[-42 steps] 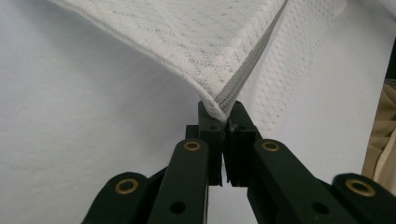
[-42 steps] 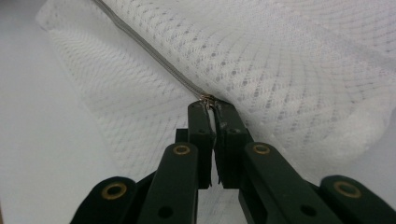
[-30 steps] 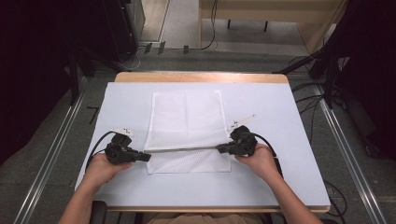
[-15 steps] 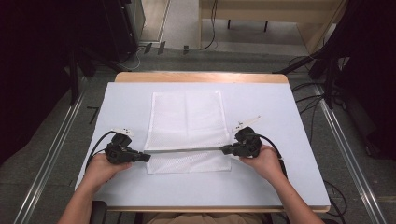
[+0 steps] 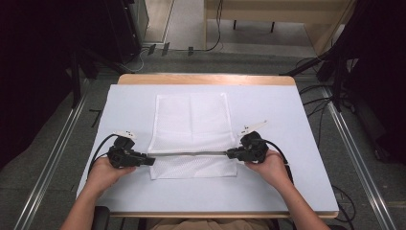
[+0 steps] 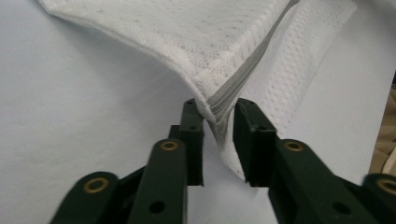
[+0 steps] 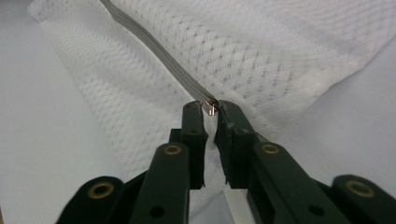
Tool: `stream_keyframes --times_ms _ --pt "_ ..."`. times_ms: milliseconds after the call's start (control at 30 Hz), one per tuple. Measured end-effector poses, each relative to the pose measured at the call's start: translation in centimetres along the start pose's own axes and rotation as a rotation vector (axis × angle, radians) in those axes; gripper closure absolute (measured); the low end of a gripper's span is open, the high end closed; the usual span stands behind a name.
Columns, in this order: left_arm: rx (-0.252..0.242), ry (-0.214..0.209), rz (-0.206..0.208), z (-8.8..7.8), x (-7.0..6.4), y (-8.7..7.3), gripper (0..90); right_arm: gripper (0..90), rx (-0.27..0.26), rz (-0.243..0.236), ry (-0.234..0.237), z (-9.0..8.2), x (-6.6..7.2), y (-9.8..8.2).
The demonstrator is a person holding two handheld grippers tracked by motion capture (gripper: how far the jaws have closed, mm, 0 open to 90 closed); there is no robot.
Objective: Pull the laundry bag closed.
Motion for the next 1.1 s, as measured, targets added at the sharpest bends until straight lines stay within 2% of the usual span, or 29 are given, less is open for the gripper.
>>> stream_keyframes --times_ms 67,167,333,433,567,633,667,700,733,1000,1100 --pt "-0.012 0.011 0.007 -0.1 -0.1 0.1 66.0 77.2 -0.013 -0.002 -0.008 -0.2 0.0 0.0" --pt "-0.050 0.014 -0.002 -0.2 -0.2 0.4 52.9 71.4 -0.036 -0.007 -0.017 -0.5 0.0 0.1" --pt "-0.101 0.060 0.021 -0.4 -0.4 0.5 45.3 53.7 -0.091 -0.033 -0.036 -1.1 -0.1 -0.1" --pt "-0.125 0.106 0.031 -0.7 -0.4 0.5 41.5 46.6 -0.120 -0.062 -0.060 -1.5 -0.2 -0.3" --pt "-0.144 0.144 0.039 -0.8 -0.3 0.4 39.1 43.1 -0.135 -0.057 -0.072 -1.9 -0.4 -0.4" --pt "-0.153 0.154 0.044 -1.0 -0.2 0.4 38.3 39.3 -0.151 -0.071 -0.087 -2.2 -0.5 -0.5" --pt "-0.153 0.165 0.046 -1.1 -0.1 0.3 38.1 37.4 -0.166 -0.072 -0.112 -2.2 -0.6 -0.5" --pt "-0.158 0.173 0.040 -1.2 0.0 0.3 38.0 37.1 -0.177 -0.090 -0.143 -2.3 -0.7 -0.6" --pt "-0.162 0.182 0.034 -1.3 0.1 0.2 37.8 37.0 -0.179 -0.098 -0.155 -2.4 -0.8 -0.7" --pt "-0.211 0.245 -0.019 -2.3 1.2 0.0 37.8 33.1 -0.209 -0.060 -0.175 -3.4 -1.9 -1.2" --pt "-0.222 0.241 -0.037 -2.5 1.6 -0.1 37.8 32.7 -0.212 -0.056 -0.186 -3.9 -2.3 -1.6"
Point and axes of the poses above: each handheld gripper's, and its own axes: z roughly forward along the jaws, y roughly out of its top, x roughly to its left, the point moved 2 cm from there along z, roughly forward along the jaws, and after that the axes turned 6 degrees about y, right-handed, at the moved point
